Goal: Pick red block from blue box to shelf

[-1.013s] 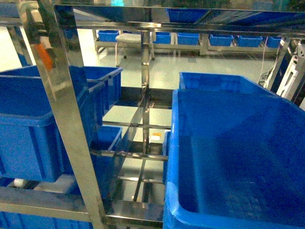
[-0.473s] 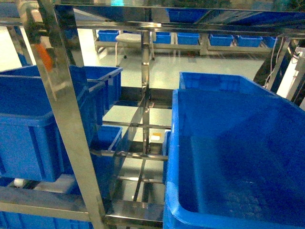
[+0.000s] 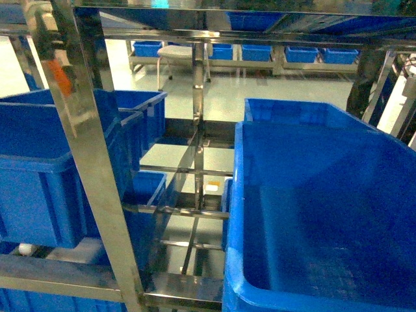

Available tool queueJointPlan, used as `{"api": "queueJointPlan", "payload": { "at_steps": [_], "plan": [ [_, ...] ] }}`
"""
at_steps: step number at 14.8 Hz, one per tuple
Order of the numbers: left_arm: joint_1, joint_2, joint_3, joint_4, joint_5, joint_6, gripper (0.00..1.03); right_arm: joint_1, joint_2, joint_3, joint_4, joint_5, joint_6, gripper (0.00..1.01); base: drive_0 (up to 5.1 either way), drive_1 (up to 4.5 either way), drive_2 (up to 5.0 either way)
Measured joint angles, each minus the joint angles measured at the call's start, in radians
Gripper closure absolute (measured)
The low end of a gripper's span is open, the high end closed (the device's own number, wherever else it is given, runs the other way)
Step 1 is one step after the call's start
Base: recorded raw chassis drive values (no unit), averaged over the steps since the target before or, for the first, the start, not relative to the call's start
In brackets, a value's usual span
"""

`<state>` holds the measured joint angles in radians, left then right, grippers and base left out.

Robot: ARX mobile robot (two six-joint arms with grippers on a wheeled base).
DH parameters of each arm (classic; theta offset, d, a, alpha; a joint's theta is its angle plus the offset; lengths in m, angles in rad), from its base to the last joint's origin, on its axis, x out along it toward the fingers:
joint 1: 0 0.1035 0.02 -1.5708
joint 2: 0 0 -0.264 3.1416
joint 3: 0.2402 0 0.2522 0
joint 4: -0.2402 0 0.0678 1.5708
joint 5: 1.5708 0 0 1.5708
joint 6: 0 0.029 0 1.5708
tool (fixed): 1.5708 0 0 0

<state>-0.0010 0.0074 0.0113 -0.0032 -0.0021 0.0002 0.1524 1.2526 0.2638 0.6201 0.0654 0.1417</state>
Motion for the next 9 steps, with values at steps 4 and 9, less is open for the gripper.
{"api": "queueJointPlan", "payload": {
  "at_steps": [4, 9],
  "plan": [
    [0.0, 0.0, 0.0, 0.0, 0.0, 0.0, 0.05, 0.013, 0.108, 0.003, 0.129, 0.028, -0.028, 0.74, -4.9, 2.56, 2.6],
    [0.0, 0.0, 0.0, 0.0, 0.0, 0.0, 0.05, 0.011, 0.188, 0.024, 0.212, 0.055, -0.063, 0.74, -4.9, 2.56, 2.6]
  ]
}}
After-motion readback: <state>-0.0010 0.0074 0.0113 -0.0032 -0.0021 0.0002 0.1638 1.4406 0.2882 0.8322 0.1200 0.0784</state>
